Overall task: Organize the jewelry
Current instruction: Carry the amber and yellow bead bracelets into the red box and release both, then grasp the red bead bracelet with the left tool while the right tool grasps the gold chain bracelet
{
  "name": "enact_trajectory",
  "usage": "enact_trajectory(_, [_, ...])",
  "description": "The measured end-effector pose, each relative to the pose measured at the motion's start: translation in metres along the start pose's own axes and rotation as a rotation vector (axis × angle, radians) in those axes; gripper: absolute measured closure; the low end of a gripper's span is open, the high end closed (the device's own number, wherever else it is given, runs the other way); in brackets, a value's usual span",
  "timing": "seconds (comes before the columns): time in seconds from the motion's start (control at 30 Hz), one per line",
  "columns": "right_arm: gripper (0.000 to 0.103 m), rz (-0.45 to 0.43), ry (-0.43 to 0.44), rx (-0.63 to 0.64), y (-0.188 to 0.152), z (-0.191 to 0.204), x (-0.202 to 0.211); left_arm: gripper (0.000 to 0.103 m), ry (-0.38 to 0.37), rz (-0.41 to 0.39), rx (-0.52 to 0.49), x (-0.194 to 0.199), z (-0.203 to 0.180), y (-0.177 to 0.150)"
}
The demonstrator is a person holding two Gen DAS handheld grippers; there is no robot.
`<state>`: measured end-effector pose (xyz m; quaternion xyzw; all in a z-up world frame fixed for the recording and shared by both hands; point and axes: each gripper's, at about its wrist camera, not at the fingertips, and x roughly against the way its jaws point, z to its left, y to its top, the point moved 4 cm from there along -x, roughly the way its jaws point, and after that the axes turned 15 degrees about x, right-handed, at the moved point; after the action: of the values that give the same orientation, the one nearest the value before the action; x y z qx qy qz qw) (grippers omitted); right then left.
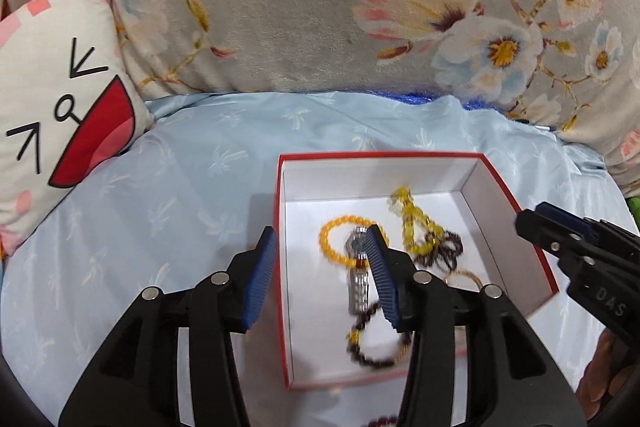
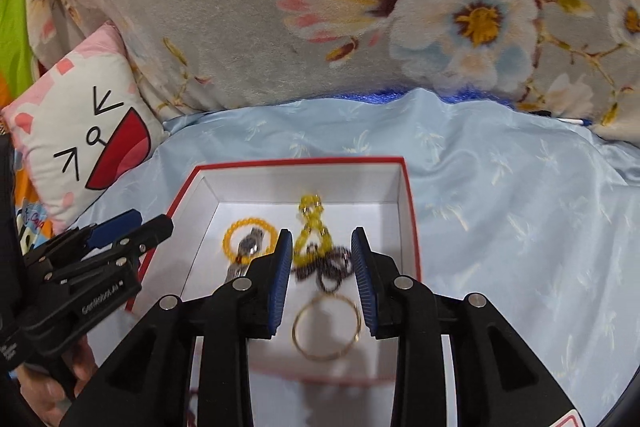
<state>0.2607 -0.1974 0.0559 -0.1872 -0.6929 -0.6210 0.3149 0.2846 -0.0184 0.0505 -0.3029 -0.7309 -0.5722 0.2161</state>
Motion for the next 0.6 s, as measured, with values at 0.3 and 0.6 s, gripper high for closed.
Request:
enact_trajectory(0.3, [0.073,0.042,-0.059,0.002,-0.084,0.009,0.055,0.059,0.014,0.046,0.007,0.038,0.01,-0.064])
enact_trajectory(0.6, [0.073,0.126,-0.043,-0.077,-0.156,0.008,0.074,0.059,0.037,0.134,0.046,0.04,0.024,-0.121])
